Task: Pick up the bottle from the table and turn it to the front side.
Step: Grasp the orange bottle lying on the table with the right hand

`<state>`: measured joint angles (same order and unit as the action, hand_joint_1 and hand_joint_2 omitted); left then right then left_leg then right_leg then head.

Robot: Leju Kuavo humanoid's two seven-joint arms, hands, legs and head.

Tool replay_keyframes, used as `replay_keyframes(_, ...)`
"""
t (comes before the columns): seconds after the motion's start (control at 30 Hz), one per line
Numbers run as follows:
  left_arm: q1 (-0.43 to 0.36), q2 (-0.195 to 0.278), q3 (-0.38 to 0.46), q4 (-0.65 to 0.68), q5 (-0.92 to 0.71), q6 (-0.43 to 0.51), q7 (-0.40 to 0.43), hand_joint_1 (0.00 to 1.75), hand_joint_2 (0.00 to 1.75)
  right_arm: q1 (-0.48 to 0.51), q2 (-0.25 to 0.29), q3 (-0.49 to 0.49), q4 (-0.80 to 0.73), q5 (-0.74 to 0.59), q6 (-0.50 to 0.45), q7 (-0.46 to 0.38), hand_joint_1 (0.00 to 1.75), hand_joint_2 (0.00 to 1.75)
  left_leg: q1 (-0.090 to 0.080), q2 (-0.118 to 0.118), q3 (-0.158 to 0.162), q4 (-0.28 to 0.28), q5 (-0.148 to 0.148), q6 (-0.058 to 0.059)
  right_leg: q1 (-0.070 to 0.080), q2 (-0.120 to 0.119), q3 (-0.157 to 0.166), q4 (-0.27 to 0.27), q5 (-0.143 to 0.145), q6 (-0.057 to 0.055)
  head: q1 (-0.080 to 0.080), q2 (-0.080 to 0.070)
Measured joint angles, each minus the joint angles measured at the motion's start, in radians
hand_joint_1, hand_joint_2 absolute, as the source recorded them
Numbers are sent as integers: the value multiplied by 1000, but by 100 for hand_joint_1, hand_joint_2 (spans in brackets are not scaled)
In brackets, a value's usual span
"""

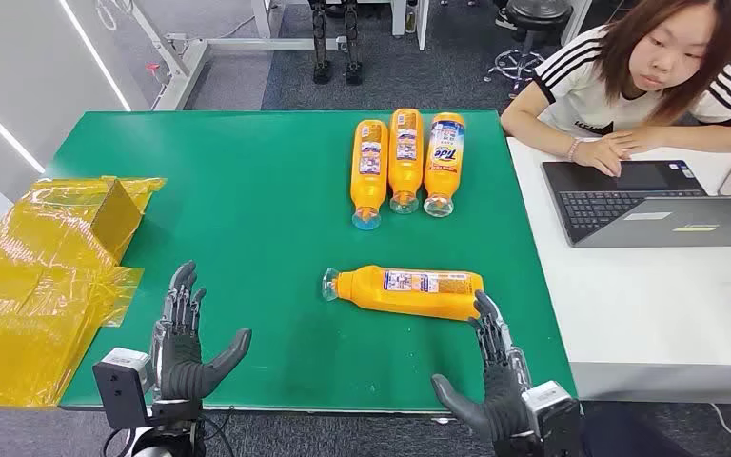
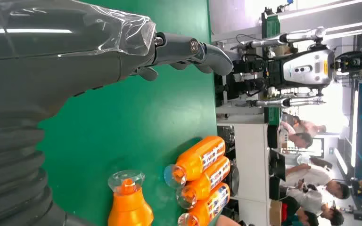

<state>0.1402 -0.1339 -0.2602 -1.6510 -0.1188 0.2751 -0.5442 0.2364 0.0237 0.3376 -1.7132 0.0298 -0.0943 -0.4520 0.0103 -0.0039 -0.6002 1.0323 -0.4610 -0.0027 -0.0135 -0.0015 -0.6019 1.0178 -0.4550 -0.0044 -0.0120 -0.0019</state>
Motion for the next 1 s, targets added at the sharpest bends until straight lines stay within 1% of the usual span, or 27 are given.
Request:
replay_keyframes(0.07,-3,-3,0,0,-4,-2,1,0,175,-6,-1,-1,0,33,-10,2,0,175,0,0,0,0,0,0,0,0,0,0,0,0,0,0)
replay_keyframes(0.2,-12,-16,0,0,-17,-7,4,0,175,-40,-2,-15,0,158,-31,12,0,175,0,0,0,0,0,0,0,0,0,0,0,0,0,0)
replay_keyframes(0.37,-23,-27,-6,1,-32,-25,6,0,175,-110,-6,-36,16,387,-65,53,0,175,0,1,1,0,0,0,0,1,0,0,1,0,0,0)
replay_keyframes(0.43,-26,-29,-8,5,-34,-32,6,0,175,-141,-12,-39,35,420,-69,64,0,175,0,1,1,0,0,0,0,1,0,0,1,0,0,0)
replay_keyframes(0.63,-56,-28,-14,30,-26,-57,-1,0,175,-273,-38,-43,128,453,-48,117,0,175,0,2,1,1,1,0,0,1,0,0,1,0,0,0)
replay_keyframes(0.7,-66,-27,-17,41,-22,-61,-2,0,175,-311,-47,-42,160,459,-28,136,0,175,0,2,1,1,1,0,0,1,0,0,1,0,0,0)
replay_keyframes(0.77,-80,-24,-22,55,-14,-70,-2,0,175,-364,-64,-30,205,464,23,179,0,175,0,2,1,1,1,0,0,2,0,0,2,-1,0,0)
replay_keyframes(0.87,-120,-17,-38,93,6,-88,-2,0,175,-490,-106,15,329,457,131,244,0,175,0,3,1,1,3,0,0,2,0,0,3,-1,0,0)
replay_keyframes(1.0,-156,-7,-55,137,25,-96,-7,0,175,-642,-145,82,508,446,226,271,0,175,0,2,1,1,4,1,0,2,0,0,4,0,0,0)
